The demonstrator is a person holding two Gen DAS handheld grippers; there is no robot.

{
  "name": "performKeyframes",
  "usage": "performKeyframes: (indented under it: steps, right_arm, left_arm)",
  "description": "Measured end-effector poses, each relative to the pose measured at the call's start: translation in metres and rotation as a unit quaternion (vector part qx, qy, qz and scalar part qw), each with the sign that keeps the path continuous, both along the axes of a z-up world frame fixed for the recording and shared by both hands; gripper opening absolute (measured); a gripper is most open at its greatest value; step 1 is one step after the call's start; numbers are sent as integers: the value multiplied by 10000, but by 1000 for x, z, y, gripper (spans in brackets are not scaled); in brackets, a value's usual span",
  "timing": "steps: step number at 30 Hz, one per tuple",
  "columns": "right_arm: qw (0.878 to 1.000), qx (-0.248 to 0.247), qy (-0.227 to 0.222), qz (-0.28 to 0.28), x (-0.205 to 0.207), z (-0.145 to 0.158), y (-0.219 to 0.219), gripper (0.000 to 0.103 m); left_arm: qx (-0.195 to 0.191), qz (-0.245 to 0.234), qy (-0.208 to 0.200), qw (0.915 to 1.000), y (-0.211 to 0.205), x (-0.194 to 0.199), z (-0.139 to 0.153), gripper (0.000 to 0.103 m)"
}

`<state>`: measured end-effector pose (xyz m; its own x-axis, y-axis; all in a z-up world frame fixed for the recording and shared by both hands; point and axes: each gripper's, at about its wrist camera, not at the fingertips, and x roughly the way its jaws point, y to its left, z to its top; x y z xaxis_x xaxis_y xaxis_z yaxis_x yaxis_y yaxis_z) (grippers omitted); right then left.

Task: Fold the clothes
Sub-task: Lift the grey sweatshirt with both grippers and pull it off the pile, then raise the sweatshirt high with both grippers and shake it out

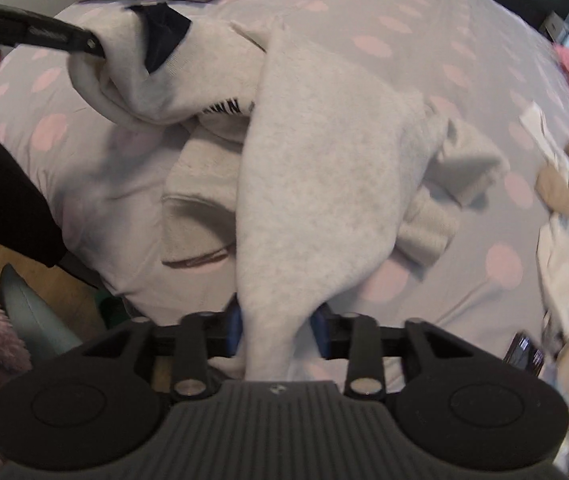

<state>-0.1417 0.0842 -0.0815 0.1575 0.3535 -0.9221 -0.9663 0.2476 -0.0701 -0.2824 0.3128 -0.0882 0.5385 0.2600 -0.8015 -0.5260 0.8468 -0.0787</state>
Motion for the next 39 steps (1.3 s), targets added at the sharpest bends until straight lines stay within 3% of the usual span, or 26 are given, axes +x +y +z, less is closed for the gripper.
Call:
performKeyframes:
  steps: [4,7,13,19,23,28,30,32,35,39]
  right_arm:
    - [9986,-92,-87,510,-3,17,26,42]
    - [9953,-198,-175,931,-4,27,47,49]
    - [9870,-323,-510,1489,-3,36,99,49]
    - [9881,-355,-616,1362,18,15,167,49]
    - [9899,-366,-641,1212,28,-3,208,57]
    - [9891,-486,-880,1075,37,-28,250,56]
    - [9866,-597,-1113,1036,41,-39,260,51]
    - [9850,-684,-1255,967,47,-44,263,33]
    - [9861,-452,-1376,812,54,-25,249,14]
    - [9864,-116,-1528,600,63,2,229,8]
  left_arm:
    - [-146,252,238,9993,7,-5,-15,6]
    - [-363,449,285,9979,14,-10,-23,6]
    - [-594,718,358,9950,26,-18,-32,6]
    - [-795,853,311,9927,35,-18,-35,6]
    - [-839,863,334,9922,38,-17,-37,6]
    - [-872,847,314,9921,39,-15,-37,6]
    - [-915,882,292,9915,41,-16,-37,6]
    - [-937,915,264,9910,41,-17,-37,6]
    - [-918,950,223,9910,42,-19,-35,7]
    - [-848,1007,145,9912,42,-21,-31,7]
